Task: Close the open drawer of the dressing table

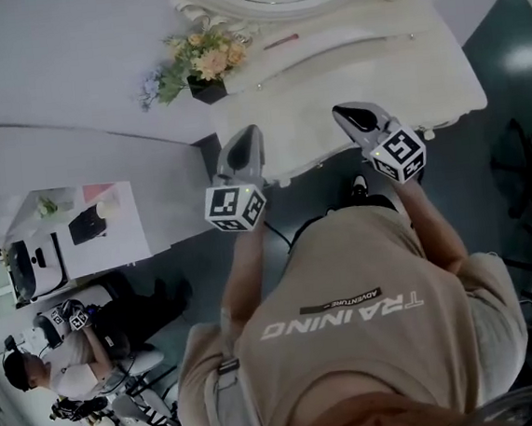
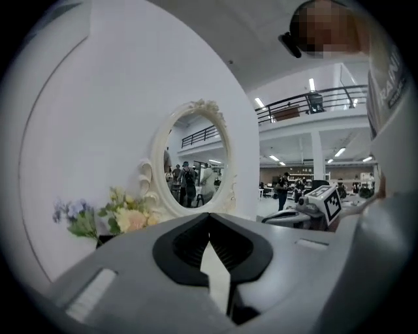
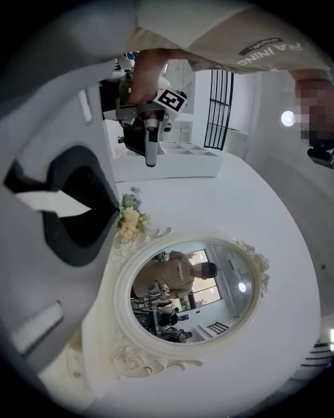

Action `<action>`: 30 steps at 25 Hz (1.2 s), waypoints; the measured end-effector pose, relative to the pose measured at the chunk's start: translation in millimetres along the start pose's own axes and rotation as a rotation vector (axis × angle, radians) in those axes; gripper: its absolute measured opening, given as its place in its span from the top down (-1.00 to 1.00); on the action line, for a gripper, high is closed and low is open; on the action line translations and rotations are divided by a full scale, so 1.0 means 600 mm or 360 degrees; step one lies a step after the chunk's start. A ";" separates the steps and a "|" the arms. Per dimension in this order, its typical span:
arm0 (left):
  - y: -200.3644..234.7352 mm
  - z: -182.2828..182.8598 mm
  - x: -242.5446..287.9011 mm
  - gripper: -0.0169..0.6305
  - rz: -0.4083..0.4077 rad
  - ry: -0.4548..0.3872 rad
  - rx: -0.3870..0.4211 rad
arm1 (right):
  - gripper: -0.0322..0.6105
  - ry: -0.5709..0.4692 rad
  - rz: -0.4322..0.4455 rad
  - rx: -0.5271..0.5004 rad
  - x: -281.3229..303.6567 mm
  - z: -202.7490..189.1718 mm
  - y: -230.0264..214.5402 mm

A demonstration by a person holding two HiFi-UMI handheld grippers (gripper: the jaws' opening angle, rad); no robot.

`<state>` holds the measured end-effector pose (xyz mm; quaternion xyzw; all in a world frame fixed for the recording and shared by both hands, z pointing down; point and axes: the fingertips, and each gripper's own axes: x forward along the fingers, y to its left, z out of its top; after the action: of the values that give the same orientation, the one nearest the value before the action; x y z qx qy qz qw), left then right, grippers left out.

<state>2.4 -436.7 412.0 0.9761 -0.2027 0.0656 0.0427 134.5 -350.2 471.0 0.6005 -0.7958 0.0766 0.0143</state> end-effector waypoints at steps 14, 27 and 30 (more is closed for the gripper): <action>0.051 0.021 -0.104 0.93 0.0064 -0.0178 0.0145 | 0.89 0.0007 -0.0242 -0.0142 -0.011 0.026 0.104; 0.038 -0.004 -0.129 0.93 0.0019 -0.0139 0.0166 | 0.89 0.0070 -0.0249 -0.0183 -0.031 0.003 0.167; 0.032 -0.009 -0.145 0.93 0.0034 -0.0141 0.0161 | 0.89 0.0071 -0.0250 -0.0163 -0.044 -0.005 0.178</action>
<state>-84.8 -419.5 405.5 0.9767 -0.2112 0.0331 -0.0165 39.6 -296.0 459.8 0.6576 -0.7487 0.0480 0.0687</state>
